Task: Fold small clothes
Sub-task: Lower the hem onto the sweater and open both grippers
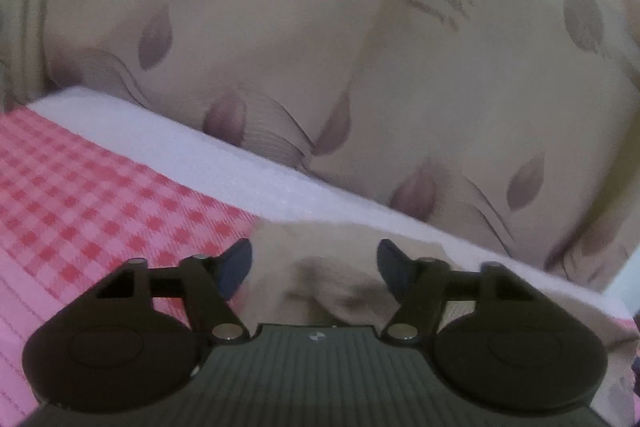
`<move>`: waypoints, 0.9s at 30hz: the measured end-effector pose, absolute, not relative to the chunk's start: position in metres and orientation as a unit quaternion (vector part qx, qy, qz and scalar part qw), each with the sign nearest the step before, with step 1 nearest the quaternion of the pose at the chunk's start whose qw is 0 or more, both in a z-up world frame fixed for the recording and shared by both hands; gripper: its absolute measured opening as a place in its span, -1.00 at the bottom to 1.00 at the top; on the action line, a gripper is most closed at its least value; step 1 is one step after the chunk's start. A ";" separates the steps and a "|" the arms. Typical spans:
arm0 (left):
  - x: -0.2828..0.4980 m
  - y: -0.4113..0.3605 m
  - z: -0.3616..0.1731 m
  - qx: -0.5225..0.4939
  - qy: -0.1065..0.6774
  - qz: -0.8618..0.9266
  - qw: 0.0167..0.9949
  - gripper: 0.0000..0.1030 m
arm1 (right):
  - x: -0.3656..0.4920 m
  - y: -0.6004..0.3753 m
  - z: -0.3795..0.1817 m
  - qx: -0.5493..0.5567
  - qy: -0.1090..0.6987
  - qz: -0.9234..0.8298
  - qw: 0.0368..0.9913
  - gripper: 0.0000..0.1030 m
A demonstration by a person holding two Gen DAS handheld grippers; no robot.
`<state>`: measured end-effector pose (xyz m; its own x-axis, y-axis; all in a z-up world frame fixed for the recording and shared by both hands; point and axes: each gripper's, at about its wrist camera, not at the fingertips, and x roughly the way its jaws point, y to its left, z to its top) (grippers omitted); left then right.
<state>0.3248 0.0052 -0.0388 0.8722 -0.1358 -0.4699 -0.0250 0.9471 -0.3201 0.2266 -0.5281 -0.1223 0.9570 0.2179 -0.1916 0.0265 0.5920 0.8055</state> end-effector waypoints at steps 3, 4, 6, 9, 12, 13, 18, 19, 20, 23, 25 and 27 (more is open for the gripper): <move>0.327 0.010 -0.037 -0.161 0.247 -0.026 0.955 0.37 | 0.221 -0.539 -0.123 0.470 0.115 0.045 0.874 0.18; 0.326 0.011 -0.037 -0.161 0.246 -0.024 0.956 0.38 | 0.219 -0.542 -0.123 0.475 0.109 0.044 0.872 0.18; 0.323 0.015 -0.036 -0.161 0.243 -0.026 0.956 0.40 | 0.214 -0.543 -0.122 0.478 0.101 0.046 0.871 0.18; 0.313 0.020 -0.032 -0.156 0.241 -0.042 0.957 0.40 | 0.205 -0.535 -0.116 0.455 0.101 0.064 0.882 0.18; 0.301 0.023 -0.029 -0.146 0.251 -0.072 0.954 0.45 | 0.201 -0.514 -0.105 0.433 0.164 0.115 0.879 0.17; 0.298 0.024 -0.028 -0.141 0.259 -0.087 0.952 0.45 | 0.203 -0.505 -0.100 0.405 0.177 0.129 0.887 0.17; 0.289 0.009 -0.032 -0.104 0.311 -0.160 0.931 0.50 | 0.233 -0.444 -0.084 0.236 0.276 0.163 0.917 0.15; 0.290 0.003 -0.034 -0.095 0.328 -0.177 0.923 0.54 | 0.243 -0.434 -0.085 0.213 0.293 0.165 0.917 0.14; 0.291 -0.002 -0.037 -0.088 0.343 -0.192 0.915 0.61 | 0.251 -0.427 -0.086 0.195 0.306 0.168 0.917 0.14; 0.297 -0.021 -0.046 -0.065 0.365 -0.221 0.902 0.70 | 0.278 -0.415 -0.086 0.162 0.326 0.172 0.915 0.12; 0.304 -0.031 -0.047 -0.060 0.356 -0.239 0.901 0.85 | 0.295 -0.424 -0.082 0.188 0.313 0.160 0.917 0.12; 0.315 -0.037 -0.048 -0.068 0.342 -0.253 0.902 0.90 | 0.305 -0.441 -0.080 0.245 0.277 0.137 0.919 0.13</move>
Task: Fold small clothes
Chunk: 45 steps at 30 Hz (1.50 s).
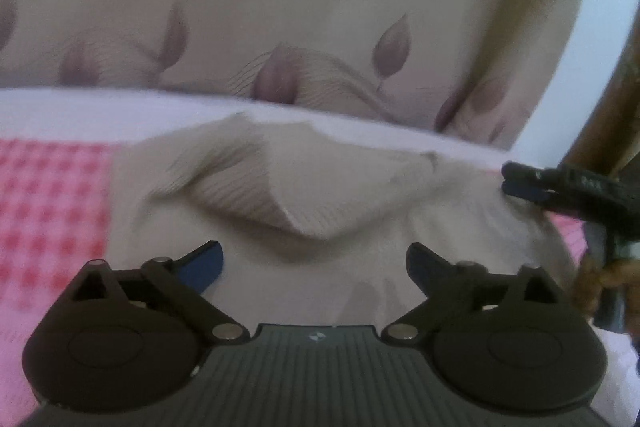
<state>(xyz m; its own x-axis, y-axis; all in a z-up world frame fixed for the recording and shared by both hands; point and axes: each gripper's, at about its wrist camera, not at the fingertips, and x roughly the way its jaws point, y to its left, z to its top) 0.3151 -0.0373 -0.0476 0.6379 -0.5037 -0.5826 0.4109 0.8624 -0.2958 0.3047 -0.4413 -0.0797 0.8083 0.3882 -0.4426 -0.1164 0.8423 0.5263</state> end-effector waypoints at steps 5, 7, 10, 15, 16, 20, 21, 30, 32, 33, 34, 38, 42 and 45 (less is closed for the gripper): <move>0.353 -0.030 -0.049 -0.091 0.303 -0.166 0.934 0.90 | 0.303 -0.474 -0.091 0.366 0.223 0.098 0.898 0.16; 0.363 -0.020 -0.053 -0.081 0.295 -0.096 0.947 0.88 | 0.289 -0.472 -0.091 0.359 0.217 0.102 0.902 0.16; 0.369 0.007 -0.060 -0.101 0.298 -0.032 0.949 0.86 | 0.262 -0.463 -0.089 0.327 0.212 0.105 0.915 0.25; 0.345 0.063 -0.065 -0.197 0.299 0.006 0.934 0.86 | 0.220 -0.453 -0.088 0.250 0.249 0.071 0.933 0.37; 0.337 0.073 -0.065 -0.209 0.295 0.008 0.932 0.86 | 0.213 -0.450 -0.089 0.229 0.258 0.058 0.937 0.37; 0.308 0.095 -0.068 -0.223 0.291 -0.012 0.930 0.89 | 0.187 -0.435 -0.094 0.170 0.257 0.037 0.951 0.37; 0.305 0.096 -0.070 -0.219 0.297 -0.024 0.929 0.89 | 0.183 -0.429 -0.096 0.150 0.257 0.028 0.954 0.37; 0.316 0.080 -0.084 -0.188 0.333 -0.165 0.909 0.91 | 0.191 -0.382 -0.103 0.023 0.292 0.027 0.956 0.88; 0.324 0.076 -0.088 -0.173 0.331 -0.177 0.910 0.90 | 0.191 -0.378 -0.103 0.013 0.295 0.029 0.955 0.92; 0.327 0.074 -0.089 -0.171 0.330 -0.185 0.910 0.88 | 0.191 -0.378 -0.104 0.011 0.297 0.028 0.954 0.93; 0.331 0.073 -0.090 -0.171 0.330 -0.196 0.908 0.86 | 0.191 -0.377 -0.104 0.009 0.299 0.027 0.954 0.96; 0.343 0.071 -0.093 -0.174 0.333 -0.223 0.899 0.77 | 0.194 -0.373 -0.106 -0.005 0.306 0.027 0.952 1.00; 0.352 0.063 -0.093 -0.147 0.330 -0.244 0.900 0.63 | 0.195 -0.374 -0.106 -0.003 0.306 0.028 0.951 1.00; 0.357 0.050 -0.092 -0.090 0.326 -0.255 0.906 0.36 | 0.195 -0.375 -0.106 -0.001 0.305 0.030 0.952 1.00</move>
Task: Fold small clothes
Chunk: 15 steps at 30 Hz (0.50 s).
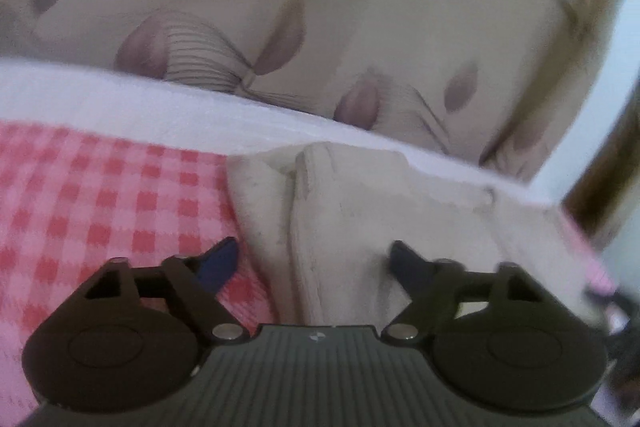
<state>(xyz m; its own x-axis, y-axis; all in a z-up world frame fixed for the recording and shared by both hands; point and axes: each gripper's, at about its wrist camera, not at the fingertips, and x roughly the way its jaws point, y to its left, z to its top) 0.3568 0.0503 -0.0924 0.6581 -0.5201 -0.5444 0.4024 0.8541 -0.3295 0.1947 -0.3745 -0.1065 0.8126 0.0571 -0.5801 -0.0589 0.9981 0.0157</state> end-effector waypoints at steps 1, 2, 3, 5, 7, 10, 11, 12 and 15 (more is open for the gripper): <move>0.356 0.046 -0.092 -0.072 0.322 -0.255 0.909 0.36 | 0.195 -0.375 -0.106 -0.001 0.305 0.031 0.952 1.00; 0.356 0.045 -0.093 -0.067 0.319 -0.256 0.910 0.36 | 0.195 -0.374 -0.106 -0.001 0.305 0.032 0.952 1.00; 0.356 0.045 -0.094 -0.066 0.318 -0.257 0.910 0.36 | 0.195 -0.374 -0.106 -0.003 0.305 0.031 0.952 1.00; 0.355 0.044 -0.094 -0.064 0.316 -0.257 0.911 0.34 | 0.195 -0.373 -0.106 -0.005 0.305 0.031 0.952 1.00; 0.354 0.042 -0.095 -0.058 0.313 -0.254 0.913 0.32 | 0.195 -0.373 -0.106 -0.004 0.305 0.030 0.952 1.00; 0.352 0.041 -0.095 -0.055 0.311 -0.256 0.914 0.27 | 0.195 -0.373 -0.106 -0.005 0.304 0.029 0.952 1.00; 0.353 0.040 -0.095 -0.053 0.310 -0.255 0.914 0.26 | 0.194 -0.373 -0.106 -0.005 0.304 0.029 0.952 1.00; 0.352 0.040 -0.095 -0.051 0.309 -0.255 0.915 0.25 | 0.194 -0.372 -0.106 -0.005 0.304 0.029 0.952 1.00; 0.352 0.040 -0.095 -0.046 0.308 -0.255 0.916 0.25 | 0.194 -0.373 -0.106 -0.004 0.304 0.029 0.952 1.00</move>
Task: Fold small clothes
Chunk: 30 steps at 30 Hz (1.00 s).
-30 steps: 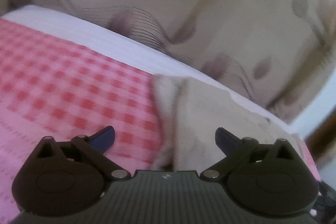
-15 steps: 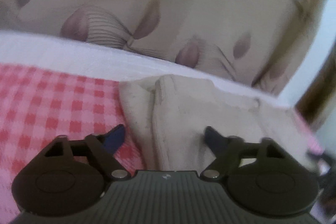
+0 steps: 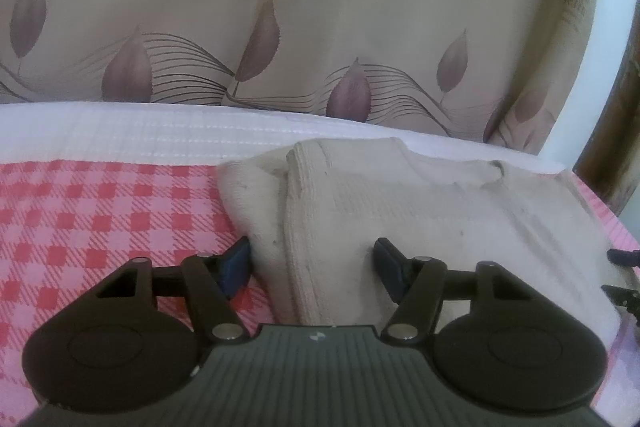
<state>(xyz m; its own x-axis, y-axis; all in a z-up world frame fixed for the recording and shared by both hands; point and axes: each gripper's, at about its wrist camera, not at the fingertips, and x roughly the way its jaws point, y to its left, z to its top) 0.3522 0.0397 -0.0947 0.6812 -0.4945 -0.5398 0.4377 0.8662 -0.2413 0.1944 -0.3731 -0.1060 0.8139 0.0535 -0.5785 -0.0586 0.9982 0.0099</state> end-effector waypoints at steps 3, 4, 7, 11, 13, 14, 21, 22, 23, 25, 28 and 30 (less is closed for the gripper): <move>0.352 0.040 -0.095 -0.046 0.307 -0.254 0.916 0.25 | 0.195 -0.373 -0.106 -0.005 0.303 0.029 0.952 1.00; 0.352 0.040 -0.095 -0.045 0.307 -0.253 0.916 0.25 | 0.195 -0.373 -0.106 -0.005 0.303 0.029 0.952 1.00; 0.352 0.040 -0.095 -0.045 0.306 -0.253 0.917 0.25 | 0.195 -0.373 -0.106 -0.006 0.304 0.029 0.952 1.00; 0.353 0.040 -0.095 -0.045 0.306 -0.254 0.916 0.26 | 0.195 -0.373 -0.106 -0.006 0.304 0.028 0.952 1.00; 0.353 0.039 -0.095 -0.043 0.306 -0.254 0.917 0.26 | 0.196 -0.373 -0.106 -0.009 0.304 0.027 0.952 1.00; 0.353 0.040 -0.095 -0.043 0.306 -0.254 0.916 0.27 | 0.196 -0.372 -0.106 -0.010 0.305 0.026 0.952 1.00; 0.354 0.040 -0.095 -0.043 0.307 -0.255 0.916 0.32 | 0.197 -0.371 -0.106 -0.016 0.306 0.023 0.952 1.00; 0.355 0.041 -0.096 -0.044 0.308 -0.256 0.915 0.33 | 0.197 -0.371 -0.106 -0.016 0.306 0.023 0.952 1.00; 0.355 0.041 -0.096 -0.044 0.309 -0.258 0.915 0.36 | 0.197 -0.371 -0.106 -0.016 0.306 0.023 0.952 1.00; 0.356 0.041 -0.096 -0.043 0.310 -0.265 0.912 0.45 | 0.197 -0.371 -0.106 -0.015 0.305 0.024 0.952 1.00; 0.356 0.039 -0.096 -0.039 0.310 -0.267 0.912 0.47 | 0.196 -0.371 -0.106 -0.015 0.304 0.024 0.952 1.00; 0.356 0.041 -0.096 -0.045 0.310 -0.267 0.911 0.43 | 0.196 -0.371 -0.106 -0.014 0.303 0.024 0.952 1.00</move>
<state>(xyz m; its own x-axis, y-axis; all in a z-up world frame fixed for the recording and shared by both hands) 0.3563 0.0407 -0.0963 0.6644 -0.5155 -0.5411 0.4592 0.8528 -0.2487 0.1960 -0.3715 -0.1059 0.8147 0.0369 -0.5787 -0.0544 0.9984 -0.0130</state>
